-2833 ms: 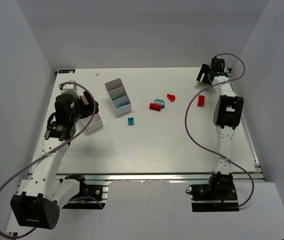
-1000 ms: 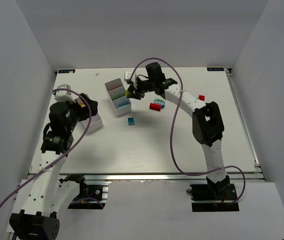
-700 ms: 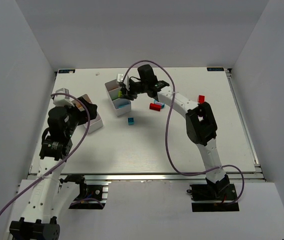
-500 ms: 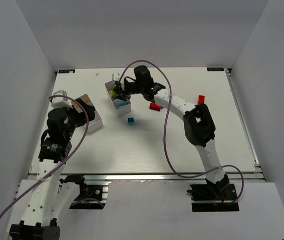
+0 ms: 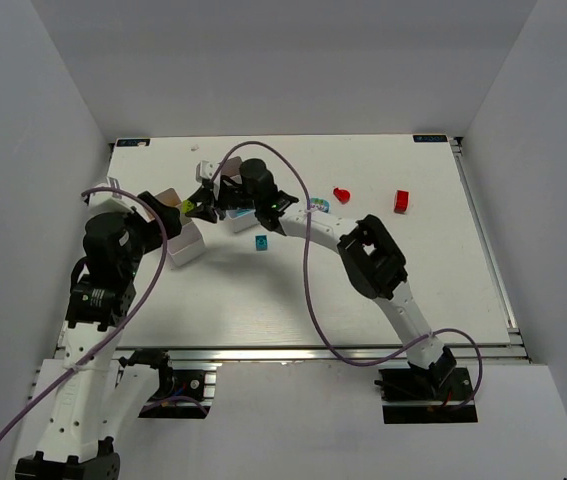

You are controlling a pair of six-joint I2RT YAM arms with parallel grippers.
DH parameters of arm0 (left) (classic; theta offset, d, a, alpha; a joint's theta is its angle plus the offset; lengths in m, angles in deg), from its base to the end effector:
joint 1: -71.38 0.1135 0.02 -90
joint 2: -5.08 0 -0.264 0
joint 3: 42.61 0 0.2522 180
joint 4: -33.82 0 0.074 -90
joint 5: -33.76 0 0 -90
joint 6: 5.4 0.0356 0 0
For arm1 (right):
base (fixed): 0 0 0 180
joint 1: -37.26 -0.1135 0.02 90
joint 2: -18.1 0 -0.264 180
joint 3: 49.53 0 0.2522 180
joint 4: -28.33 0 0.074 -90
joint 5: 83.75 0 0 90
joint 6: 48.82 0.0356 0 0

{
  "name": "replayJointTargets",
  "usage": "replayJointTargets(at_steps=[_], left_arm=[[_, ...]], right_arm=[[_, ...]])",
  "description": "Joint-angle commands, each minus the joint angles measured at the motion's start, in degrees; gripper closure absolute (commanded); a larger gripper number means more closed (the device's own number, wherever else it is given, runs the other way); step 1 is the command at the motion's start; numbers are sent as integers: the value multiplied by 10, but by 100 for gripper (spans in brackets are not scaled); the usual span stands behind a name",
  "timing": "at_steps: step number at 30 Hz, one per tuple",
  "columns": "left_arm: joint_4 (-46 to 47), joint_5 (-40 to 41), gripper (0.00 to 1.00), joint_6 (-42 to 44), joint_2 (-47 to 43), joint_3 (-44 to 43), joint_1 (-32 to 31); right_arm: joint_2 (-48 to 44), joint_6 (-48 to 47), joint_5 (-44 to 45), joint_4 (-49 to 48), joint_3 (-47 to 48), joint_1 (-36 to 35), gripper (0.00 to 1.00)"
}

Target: Sort the legos into containers by color

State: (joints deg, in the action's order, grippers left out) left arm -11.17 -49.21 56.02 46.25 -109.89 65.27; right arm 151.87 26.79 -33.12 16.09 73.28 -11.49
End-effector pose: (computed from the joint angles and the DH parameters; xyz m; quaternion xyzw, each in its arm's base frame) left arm 0.1508 -0.0118 0.3629 -0.1932 0.7895 -0.1254 0.5689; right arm 0.3468 0.4297 0.2585 -0.5498 0.4348 0.4238 0.5736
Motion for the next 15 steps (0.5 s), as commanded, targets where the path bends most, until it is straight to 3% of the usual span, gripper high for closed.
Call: replayJointTargets(at_steps=[1,15], left_arm=[[-31,7,2,-19,-9,-19,3],[-53,5,2,-39,-21,-18,3]], right_arm=[[27,35,41,-62,36,-7,98],[60,48,105,-132,30,-32,95]])
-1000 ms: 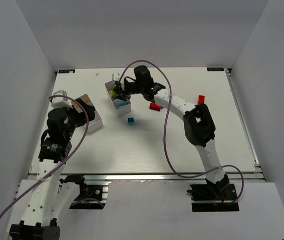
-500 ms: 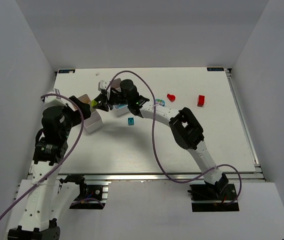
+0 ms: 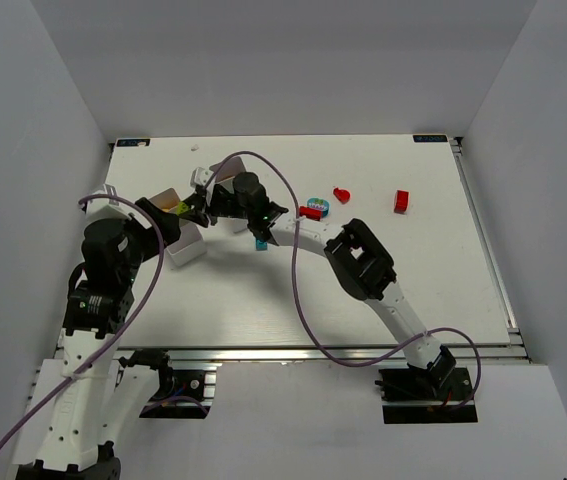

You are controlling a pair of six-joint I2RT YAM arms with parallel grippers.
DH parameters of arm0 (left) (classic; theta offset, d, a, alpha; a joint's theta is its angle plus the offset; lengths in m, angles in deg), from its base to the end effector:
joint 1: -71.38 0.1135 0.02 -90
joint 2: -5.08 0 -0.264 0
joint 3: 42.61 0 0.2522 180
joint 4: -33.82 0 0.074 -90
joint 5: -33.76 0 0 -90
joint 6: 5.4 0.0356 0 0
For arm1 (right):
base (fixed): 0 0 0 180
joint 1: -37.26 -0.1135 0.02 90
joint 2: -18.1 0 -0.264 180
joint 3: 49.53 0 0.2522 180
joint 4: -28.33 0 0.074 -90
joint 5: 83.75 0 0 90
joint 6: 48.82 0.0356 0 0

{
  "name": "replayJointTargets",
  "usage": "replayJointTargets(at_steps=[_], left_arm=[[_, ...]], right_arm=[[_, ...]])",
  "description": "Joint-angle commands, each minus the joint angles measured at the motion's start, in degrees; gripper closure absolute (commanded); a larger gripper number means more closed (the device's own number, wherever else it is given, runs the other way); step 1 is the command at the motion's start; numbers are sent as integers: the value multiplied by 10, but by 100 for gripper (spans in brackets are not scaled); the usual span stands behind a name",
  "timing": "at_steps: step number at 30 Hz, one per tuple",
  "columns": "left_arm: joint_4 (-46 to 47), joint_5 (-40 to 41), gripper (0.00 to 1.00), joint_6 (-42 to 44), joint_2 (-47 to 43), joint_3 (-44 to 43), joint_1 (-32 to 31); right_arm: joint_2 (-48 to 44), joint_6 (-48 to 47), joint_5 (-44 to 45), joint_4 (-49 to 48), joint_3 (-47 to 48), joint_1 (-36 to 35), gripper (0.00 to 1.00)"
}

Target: Sort the legos into containers by color

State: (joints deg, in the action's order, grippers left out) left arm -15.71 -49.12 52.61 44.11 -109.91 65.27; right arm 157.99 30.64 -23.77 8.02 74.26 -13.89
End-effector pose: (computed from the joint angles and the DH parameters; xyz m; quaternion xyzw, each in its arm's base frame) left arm 0.1386 -0.0104 0.3596 -0.2186 0.7950 -0.1355 0.5493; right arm 0.3429 0.4541 0.2213 -0.5000 0.4672 0.4109 0.6025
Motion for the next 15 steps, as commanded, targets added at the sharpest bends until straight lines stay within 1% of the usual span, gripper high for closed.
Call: replayJointTargets(at_steps=[1,8,13,15], left_arm=[[-6,3,2,-4,2,-18,3],[-11,1,2,-4,4,-22,3],[-18,-3,2,-2,6,-24,3],[-21,-3,2,0,7,-28,3]], right_arm=[[0,10,11,-57,15,-10,91],[10,-4,21,-86,-4,-19,85],[29,-11,44,-91,19,-24,81],[38,-16,48,-89,27,-25,77]])
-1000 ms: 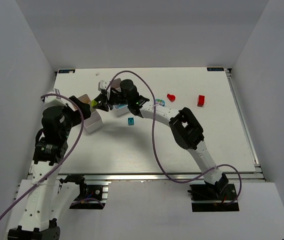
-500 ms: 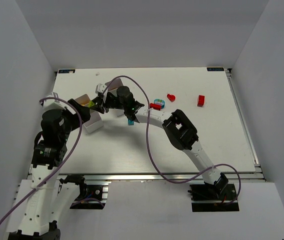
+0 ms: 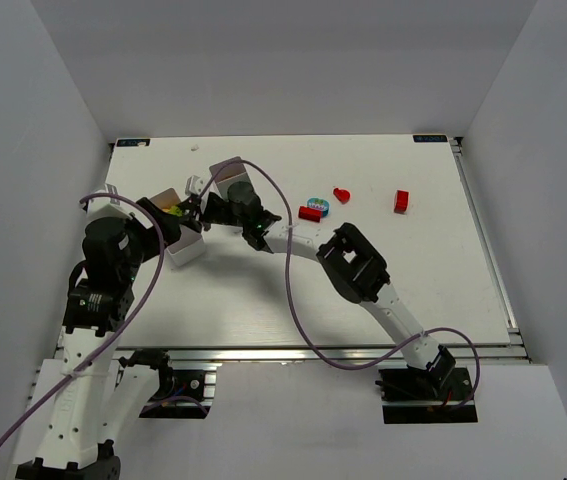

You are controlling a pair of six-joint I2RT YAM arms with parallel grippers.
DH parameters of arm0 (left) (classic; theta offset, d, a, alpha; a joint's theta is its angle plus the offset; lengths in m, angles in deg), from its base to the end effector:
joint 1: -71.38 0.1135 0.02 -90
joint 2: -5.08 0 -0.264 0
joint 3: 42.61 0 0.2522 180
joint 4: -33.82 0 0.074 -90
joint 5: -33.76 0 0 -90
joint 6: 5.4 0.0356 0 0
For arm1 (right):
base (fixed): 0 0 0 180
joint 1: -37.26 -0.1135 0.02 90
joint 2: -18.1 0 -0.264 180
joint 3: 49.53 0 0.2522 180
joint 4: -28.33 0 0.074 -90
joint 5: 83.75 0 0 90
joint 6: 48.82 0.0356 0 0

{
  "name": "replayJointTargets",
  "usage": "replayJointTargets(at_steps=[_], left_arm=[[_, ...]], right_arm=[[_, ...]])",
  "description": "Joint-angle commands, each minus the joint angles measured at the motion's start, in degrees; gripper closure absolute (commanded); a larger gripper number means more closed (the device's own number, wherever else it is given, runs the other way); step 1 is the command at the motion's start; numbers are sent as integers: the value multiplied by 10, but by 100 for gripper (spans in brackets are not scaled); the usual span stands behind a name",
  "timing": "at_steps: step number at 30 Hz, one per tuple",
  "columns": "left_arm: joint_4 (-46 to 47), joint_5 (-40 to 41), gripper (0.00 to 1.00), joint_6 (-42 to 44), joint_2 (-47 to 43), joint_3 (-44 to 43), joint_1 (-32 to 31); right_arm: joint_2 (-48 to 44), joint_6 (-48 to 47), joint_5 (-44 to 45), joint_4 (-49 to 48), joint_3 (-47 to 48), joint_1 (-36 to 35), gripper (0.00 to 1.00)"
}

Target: Sort the legos into containers by color

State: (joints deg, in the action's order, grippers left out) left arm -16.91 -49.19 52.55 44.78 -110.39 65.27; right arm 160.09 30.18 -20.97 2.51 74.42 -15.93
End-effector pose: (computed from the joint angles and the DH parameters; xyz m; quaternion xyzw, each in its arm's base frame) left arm 0.1400 -0.0106 0.3587 -0.2196 0.8018 -0.1326 0.5398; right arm 0.3300 0.4681 0.2123 -0.4897 0.4472 0.4079 0.6275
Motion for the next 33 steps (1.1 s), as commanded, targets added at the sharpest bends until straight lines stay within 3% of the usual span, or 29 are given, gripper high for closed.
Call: replayJointTargets(at_steps=[1,11,19,22,23,24,28,33], left_arm=[[-9,-1,2,3,1,-24,3],[-10,1,2,14,-2,-25,3],[-11,4,2,18,-7,-28,3],[-17,29,2,-6,-2,-35,3],[-17,30,2,-10,-2,-37,3],[-14,28,2,-12,-1,-38,3],[2,0,2,-18,0,-28,3],[30,-35,2,-24,11,-14,3]], right_arm=[[21,-12,22,-30,32,-5,75],[23,-21,14,-17,47,-6,42],[3,-24,2,-18,41,-8,36],[-32,-31,14,-21,7,-7,26],[-44,-35,19,-23,-6,-7,13],[-57,-41,27,-27,-22,-6,11],[-141,-63,40,-21,-123,-1,11],[-214,-40,2,52,-183,26,11]])
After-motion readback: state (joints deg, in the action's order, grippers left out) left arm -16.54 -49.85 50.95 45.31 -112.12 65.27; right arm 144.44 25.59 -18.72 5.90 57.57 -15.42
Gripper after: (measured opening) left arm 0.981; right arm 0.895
